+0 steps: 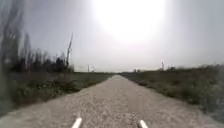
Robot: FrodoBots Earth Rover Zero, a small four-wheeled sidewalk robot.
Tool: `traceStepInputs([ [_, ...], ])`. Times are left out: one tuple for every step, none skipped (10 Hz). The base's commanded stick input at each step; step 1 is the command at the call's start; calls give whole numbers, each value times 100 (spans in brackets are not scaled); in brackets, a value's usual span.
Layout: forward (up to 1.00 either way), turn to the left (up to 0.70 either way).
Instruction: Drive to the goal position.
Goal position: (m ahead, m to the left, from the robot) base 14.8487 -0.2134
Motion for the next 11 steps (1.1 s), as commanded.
traceStepInputs([
  [70,0],
  [70,0],
  [70,0],
  [70,0],
  [70,0],
  [70,0],
  [70,0],
  [70,0],
  [70,0],
  [70,0],
  [70,0],
])
